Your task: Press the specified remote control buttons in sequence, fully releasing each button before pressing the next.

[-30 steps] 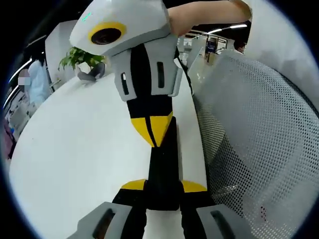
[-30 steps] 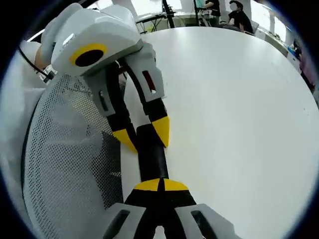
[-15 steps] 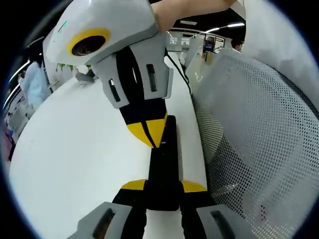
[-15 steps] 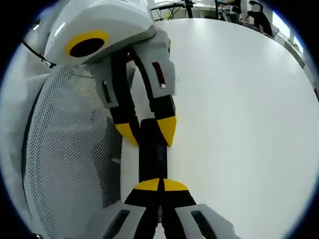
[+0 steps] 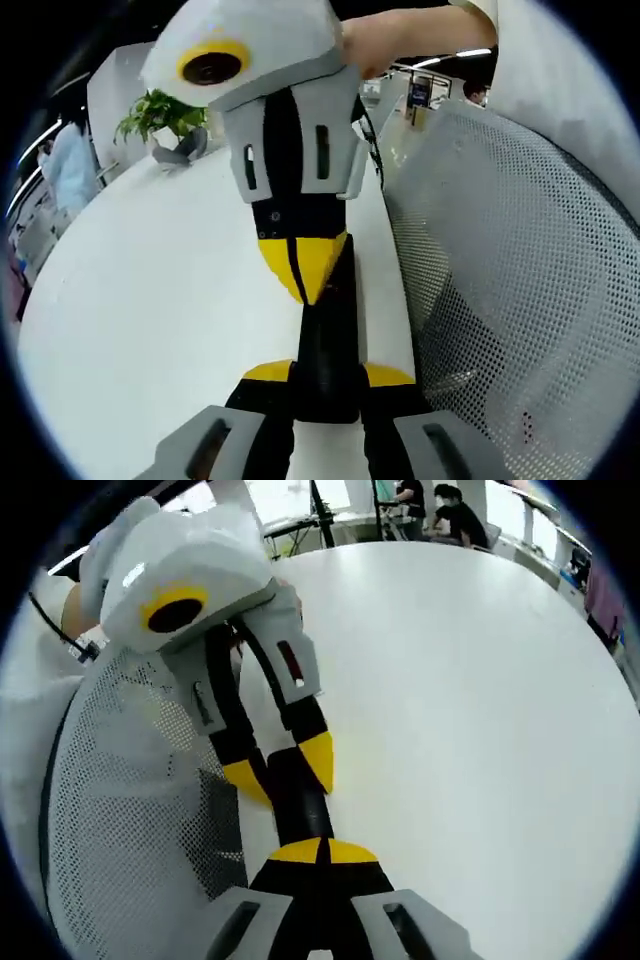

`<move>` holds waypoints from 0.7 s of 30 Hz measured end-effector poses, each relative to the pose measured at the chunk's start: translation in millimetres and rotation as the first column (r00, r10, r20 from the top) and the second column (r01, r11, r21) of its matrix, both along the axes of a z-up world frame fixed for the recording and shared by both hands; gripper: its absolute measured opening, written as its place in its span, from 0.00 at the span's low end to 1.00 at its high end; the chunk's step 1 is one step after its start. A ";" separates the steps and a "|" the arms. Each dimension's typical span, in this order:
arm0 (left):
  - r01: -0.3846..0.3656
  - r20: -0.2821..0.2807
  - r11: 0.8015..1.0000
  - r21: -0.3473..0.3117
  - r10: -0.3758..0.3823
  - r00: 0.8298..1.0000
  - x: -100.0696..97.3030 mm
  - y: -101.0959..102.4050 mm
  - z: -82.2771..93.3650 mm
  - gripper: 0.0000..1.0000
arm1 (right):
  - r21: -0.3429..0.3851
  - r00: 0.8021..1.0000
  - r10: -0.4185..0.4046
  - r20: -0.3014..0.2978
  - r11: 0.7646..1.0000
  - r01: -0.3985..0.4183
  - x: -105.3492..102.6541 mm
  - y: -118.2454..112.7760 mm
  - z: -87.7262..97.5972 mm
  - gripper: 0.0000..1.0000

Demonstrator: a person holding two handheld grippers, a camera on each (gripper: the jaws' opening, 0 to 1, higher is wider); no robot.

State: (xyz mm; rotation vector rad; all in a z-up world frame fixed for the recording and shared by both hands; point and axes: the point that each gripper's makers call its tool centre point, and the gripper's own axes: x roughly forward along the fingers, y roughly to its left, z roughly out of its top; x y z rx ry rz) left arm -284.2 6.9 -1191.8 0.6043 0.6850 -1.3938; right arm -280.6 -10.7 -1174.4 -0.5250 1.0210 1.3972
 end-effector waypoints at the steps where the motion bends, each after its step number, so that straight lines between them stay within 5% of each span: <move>1: -0.002 -0.001 1.000 -0.001 0.002 1.000 0.4 -0.1 0.1 0.24 | -0.048 0.995 0.059 0.079 0.997 -0.055 1.2 -5.2 -4.3 0.00; 3: -0.001 -0.003 1.000 -0.003 0.001 1.000 0.9 0.1 0.0 0.24 | -0.064 0.983 0.117 0.141 0.992 -0.109 -0.5 -2.5 -5.1 0.00; 6: -0.002 -0.005 1.000 0.001 0.002 1.000 1.6 -0.1 0.1 0.24 | -0.086 0.982 0.108 0.155 0.992 -0.095 -0.9 -3.8 -6.5 0.00; 11: -0.002 -0.005 1.000 0.014 0.002 1.000 2.0 -0.1 -0.2 0.24 | -0.108 0.932 0.244 0.269 0.969 -0.223 -1.5 -1.9 -8.0 0.00; 18: -0.015 -0.005 1.000 0.011 0.015 1.000 2.0 0.0 -1.0 0.24 | -0.205 0.857 0.322 0.403 0.944 -0.258 -1.8 0.0 -13.6 0.00; 21: -0.006 0.001 1.000 0.011 0.006 1.000 1.8 0.1 -1.2 0.24 | -0.217 0.856 0.306 0.416 0.948 -0.233 -3.6 1.0 -14.3 0.00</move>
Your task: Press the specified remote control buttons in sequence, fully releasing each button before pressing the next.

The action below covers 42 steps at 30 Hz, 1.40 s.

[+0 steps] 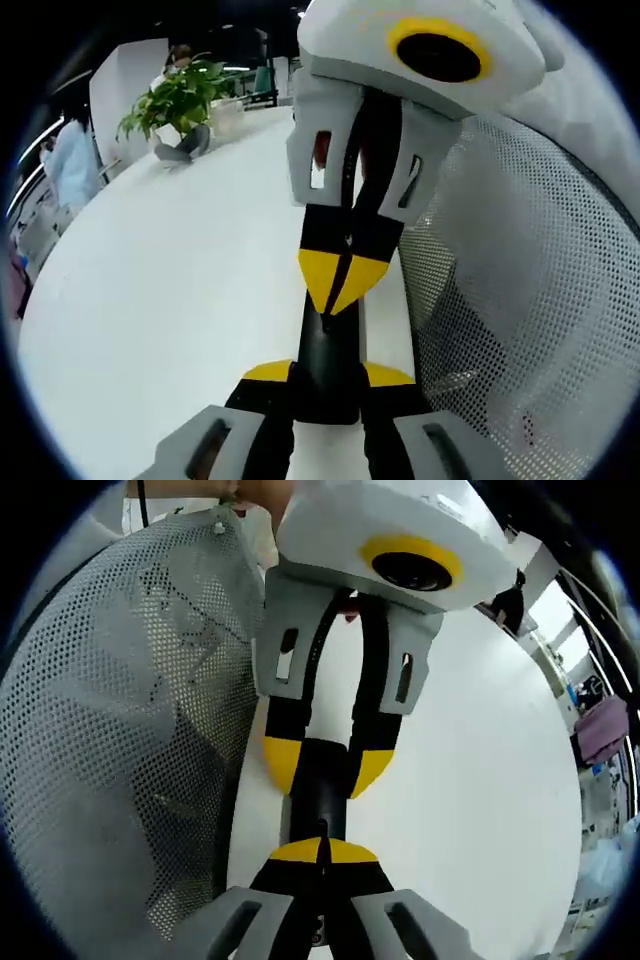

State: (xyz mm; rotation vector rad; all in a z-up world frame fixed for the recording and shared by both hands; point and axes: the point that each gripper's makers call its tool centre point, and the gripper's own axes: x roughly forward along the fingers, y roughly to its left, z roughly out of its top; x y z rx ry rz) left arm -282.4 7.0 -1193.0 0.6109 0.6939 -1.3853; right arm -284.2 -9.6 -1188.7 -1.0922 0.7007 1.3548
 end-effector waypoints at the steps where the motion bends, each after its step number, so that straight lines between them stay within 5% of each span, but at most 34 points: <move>1: 0.003 0.001 1.000 0.002 -0.003 1.000 0.0 0.2 -0.2 0.24 | 0.012 1.000 -0.013 0.003 1.000 0.013 1.1 -0.3 0.7 0.00; 3: 0.006 0.002 1.000 0.007 -0.006 1.000 -0.2 0.3 -0.4 0.24 | 0.063 0.997 -0.062 -0.039 0.996 0.065 1.2 0.2 2.1 0.00; 6: 0.004 -0.001 1.000 0.007 -0.004 1.000 -0.5 0.5 -0.7 0.24 | 0.135 0.975 -0.135 -0.178 0.978 0.160 -3.5 3.2 8.2 0.00; 34: 0.004 -0.002 1.000 0.003 -0.004 1.000 -2.4 -0.4 0.6 0.24 | 0.017 0.998 0.011 -0.055 1.000 -0.011 0.3 0.4 1.6 0.00; 40: 0.009 -0.003 1.000 0.010 -0.009 1.000 -1.1 -0.5 0.2 0.24 | 0.125 0.970 -0.132 -0.205 0.979 0.159 2.6 1.4 5.3 0.00; 42: 0.011 -0.003 1.000 0.014 -0.011 1.000 -1.0 -0.7 0.1 0.24 | 0.152 0.969 -0.123 -0.216 0.976 0.158 1.0 1.9 9.7 0.00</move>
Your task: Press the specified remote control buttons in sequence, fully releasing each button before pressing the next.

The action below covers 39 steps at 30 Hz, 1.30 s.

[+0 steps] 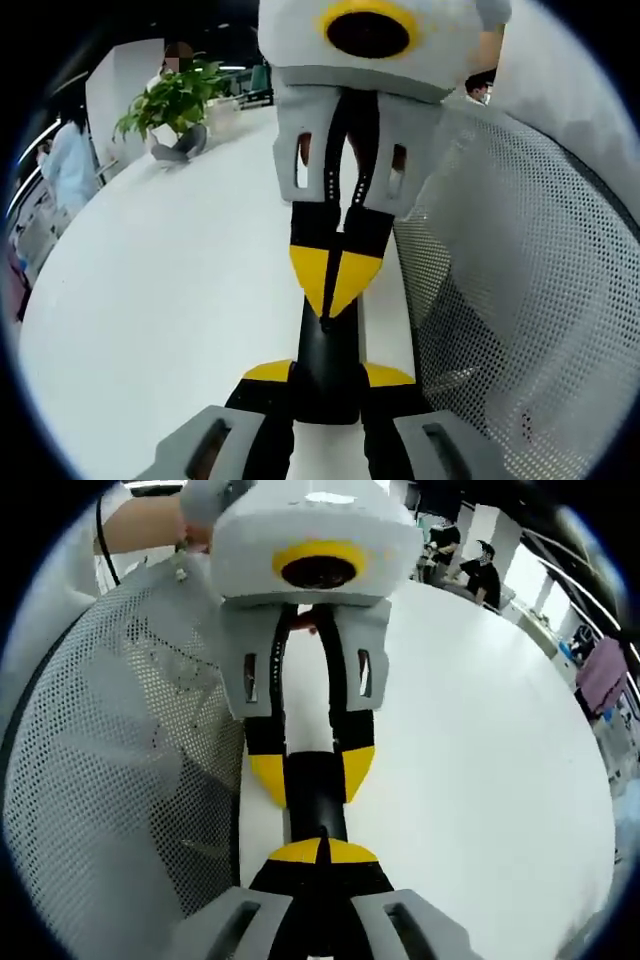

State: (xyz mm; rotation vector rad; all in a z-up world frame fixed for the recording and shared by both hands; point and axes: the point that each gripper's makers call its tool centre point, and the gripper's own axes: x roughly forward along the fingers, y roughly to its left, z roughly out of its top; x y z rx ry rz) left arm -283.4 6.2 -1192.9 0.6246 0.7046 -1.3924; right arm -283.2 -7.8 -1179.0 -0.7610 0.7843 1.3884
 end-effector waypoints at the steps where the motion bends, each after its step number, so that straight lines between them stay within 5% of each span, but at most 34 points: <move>1: 0.000 0.000 1.000 0.002 0.000 1.000 0.0 -0.1 0.0 0.24 | -0.004 1.000 0.005 0.010 1.000 -0.004 -0.8 0.0 1.7 0.00; 6: -0.004 0.000 1.000 0.005 0.004 1.000 -0.5 -0.6 -0.3 0.24 | -0.034 0.997 0.068 0.045 0.997 -0.066 -3.7 8.4 -5.9 0.00; 11: 0.005 -0.001 1.000 0.029 -0.005 1.000 -1.1 -2.1 -0.4 0.24 | -0.061 0.972 0.189 0.143 0.981 -0.182 -4.3 6.6 -5.6 0.00; 17: 0.017 0.000 0.999 0.042 -0.017 1.000 -2.0 -1.8 0.2 0.24 | -0.065 0.994 0.098 0.054 0.993 -0.095 -2.2 8.7 -5.9 0.00; 20: 0.023 0.002 0.998 0.061 -0.023 1.000 -1.9 -2.4 0.2 0.24 | -0.060 0.985 0.141 0.097 0.989 -0.136 -1.4 9.4 -6.4 0.00; 25: 0.029 0.002 0.996 0.083 -0.029 1.000 -1.9 -1.5 0.2 0.24 | 0.055 1.000 0.017 0.014 0.998 -0.018 0.0 10.5 -4.7 0.00; 27: 0.024 0.000 0.997 0.076 -0.024 1.000 -1.9 -1.0 0.2 0.24 | 0.080 0.999 0.034 0.033 0.996 -0.036 0.3 9.1 -5.0 0.00; 34: 0.015 -0.001 0.998 0.067 -0.015 1.000 -1.0 -0.9 -0.6 0.24 | 0.077 1.000 0.022 0.003 0.997 -0.022 -0.8 -0.2 -3.5 0.00; 39: 0.009 -0.002 0.998 0.061 -0.009 1.000 0.2 0.0 -0.8 0.24 | 0.052 0.998 -0.030 -0.049 0.998 0.032 4.2 -24.7 -7.9 0.29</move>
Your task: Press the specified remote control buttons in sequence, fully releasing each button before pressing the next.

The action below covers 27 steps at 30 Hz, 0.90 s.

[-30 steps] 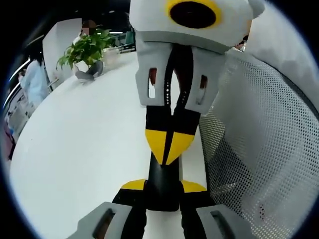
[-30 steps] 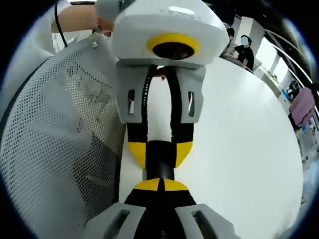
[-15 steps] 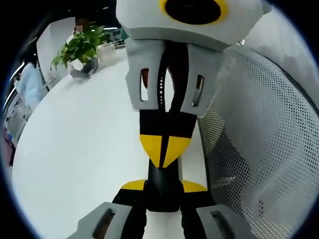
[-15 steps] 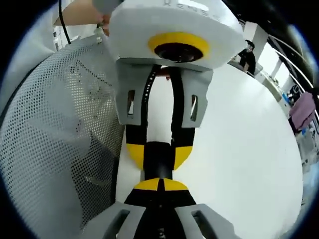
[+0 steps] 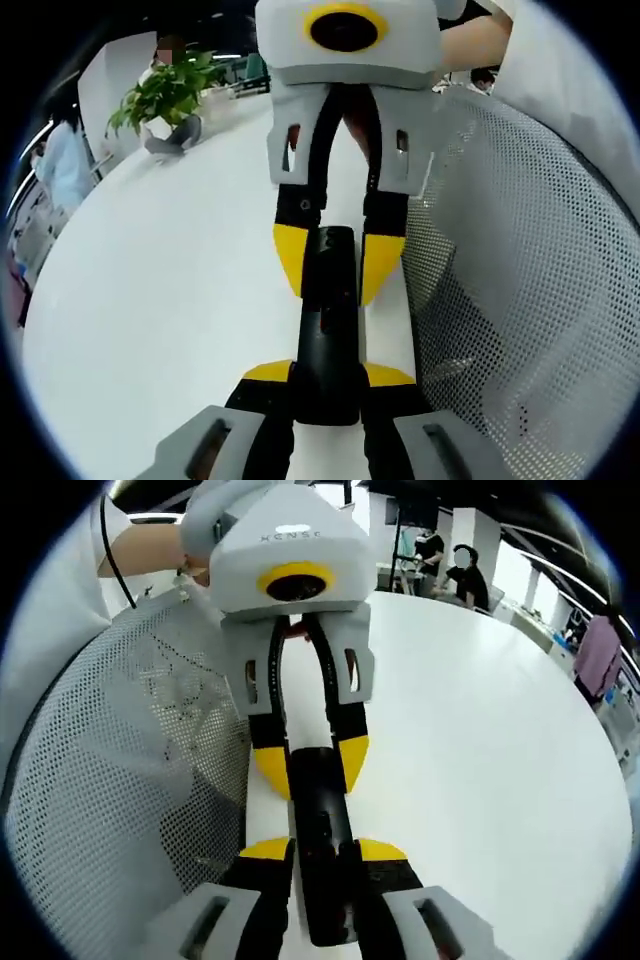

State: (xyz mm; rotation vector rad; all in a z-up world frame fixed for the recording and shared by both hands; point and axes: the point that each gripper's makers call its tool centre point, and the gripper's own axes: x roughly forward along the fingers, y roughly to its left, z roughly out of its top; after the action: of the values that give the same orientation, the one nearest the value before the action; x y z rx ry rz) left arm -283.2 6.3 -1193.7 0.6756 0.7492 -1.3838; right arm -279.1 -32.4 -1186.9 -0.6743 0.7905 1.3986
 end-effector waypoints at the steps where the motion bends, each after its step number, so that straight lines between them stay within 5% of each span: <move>1: -0.002 0.001 1.000 -0.003 0.002 1.000 0.4 0.3 -0.1 0.24 | -0.011 1.000 -0.004 0.003 1.000 0.004 1.4 -4.8 -1.4 0.29; 6: -0.014 0.004 1.000 -0.008 0.014 1.000 1.4 0.2 0.2 0.24 | -0.043 0.999 -0.005 -0.042 0.999 0.003 -2.5 -23.6 -8.6 0.25; 14: -0.019 0.004 1.000 -0.021 0.020 1.000 1.9 0.4 0.3 0.24 | -0.053 0.999 0.052 -0.004 0.997 -0.052 0.7 -17.5 -11.2 0.22; 18: -0.103 -0.036 0.989 -0.107 0.100 0.994 3.8 -1.3 2.3 0.26 | -0.078 0.997 0.082 0.011 0.994 -0.081 0.7 -16.8 -12.7 0.21; 20: -0.264 -0.152 0.949 -0.172 0.239 0.959 6.0 1.7 6.5 0.36 | -0.070 0.998 0.066 0.008 0.995 -0.065 1.6 -17.0 -13.3 0.21; 21: -0.298 -0.157 0.934 -0.198 0.270 0.950 11.1 3.3 9.8 0.40 | -0.066 0.998 0.057 0.006 0.996 -0.057 1.7 -16.9 -13.4 0.21; 24: -0.348 -0.105 0.883 -0.314 0.332 0.937 23.6 7.8 33.5 0.45 | -0.066 0.998 0.054 0.017 0.996 -0.053 1.3 -16.9 -14.2 0.21; 27: -0.416 -0.043 0.802 -0.429 0.442 0.896 40.5 15.5 69.8 0.63 | -0.062 0.999 0.044 0.012 0.997 -0.043 1.2 -17.0 -13.6 0.21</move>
State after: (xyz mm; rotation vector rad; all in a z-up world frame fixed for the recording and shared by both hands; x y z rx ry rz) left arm -242.8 21.8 -1123.8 0.1748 0.4829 -1.0476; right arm -277.9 -49.4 -1200.6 -0.7519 0.8150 1.4119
